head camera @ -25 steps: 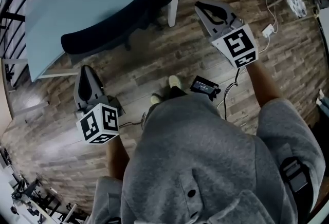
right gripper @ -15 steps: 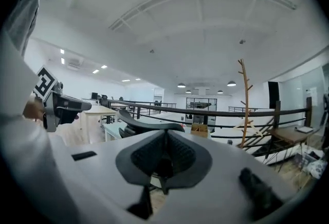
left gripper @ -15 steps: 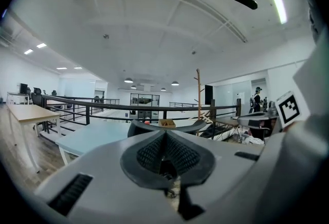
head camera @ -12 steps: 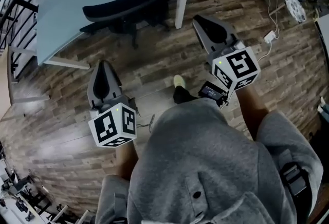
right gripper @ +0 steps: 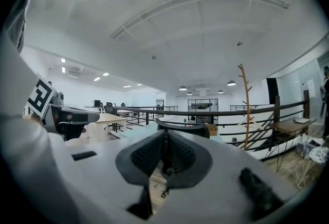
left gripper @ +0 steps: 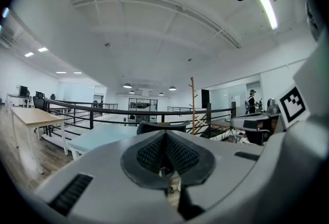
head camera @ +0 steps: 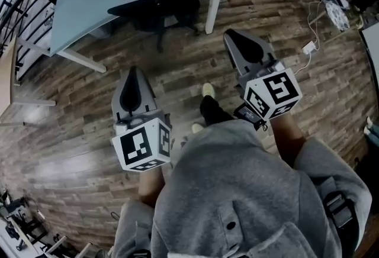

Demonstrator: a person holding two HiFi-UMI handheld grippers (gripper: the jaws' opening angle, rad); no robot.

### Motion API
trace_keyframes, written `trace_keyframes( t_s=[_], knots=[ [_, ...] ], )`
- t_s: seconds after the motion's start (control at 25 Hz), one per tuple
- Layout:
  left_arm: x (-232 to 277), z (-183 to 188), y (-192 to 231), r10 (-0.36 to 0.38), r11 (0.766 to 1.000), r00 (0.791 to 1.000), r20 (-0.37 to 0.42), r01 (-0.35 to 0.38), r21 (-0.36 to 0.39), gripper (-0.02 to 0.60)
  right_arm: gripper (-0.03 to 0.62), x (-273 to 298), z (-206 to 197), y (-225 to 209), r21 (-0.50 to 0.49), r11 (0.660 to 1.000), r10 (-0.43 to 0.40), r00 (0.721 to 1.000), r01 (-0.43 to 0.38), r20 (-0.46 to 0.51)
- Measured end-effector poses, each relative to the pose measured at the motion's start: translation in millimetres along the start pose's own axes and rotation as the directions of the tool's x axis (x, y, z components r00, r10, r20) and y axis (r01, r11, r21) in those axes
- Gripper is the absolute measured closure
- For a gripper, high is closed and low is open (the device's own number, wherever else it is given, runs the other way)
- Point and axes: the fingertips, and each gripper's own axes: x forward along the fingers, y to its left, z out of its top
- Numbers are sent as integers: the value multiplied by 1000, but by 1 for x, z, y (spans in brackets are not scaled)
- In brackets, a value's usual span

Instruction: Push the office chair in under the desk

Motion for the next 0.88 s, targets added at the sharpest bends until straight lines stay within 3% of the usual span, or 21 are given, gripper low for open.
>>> trace_keyframes(
  t_s=[0.32,0.88],
  knots=[
    [-37,-8,-6,-17,1000,1000,-8,17,-9,566,563,-32,1,25,-11,1000,-7,1000,7,1],
    [-24,-21,-27,-36,999,998,-53,36,-4,566,563,-28,-13,2,16,1000,-22,999,22,-23]
  ],
)
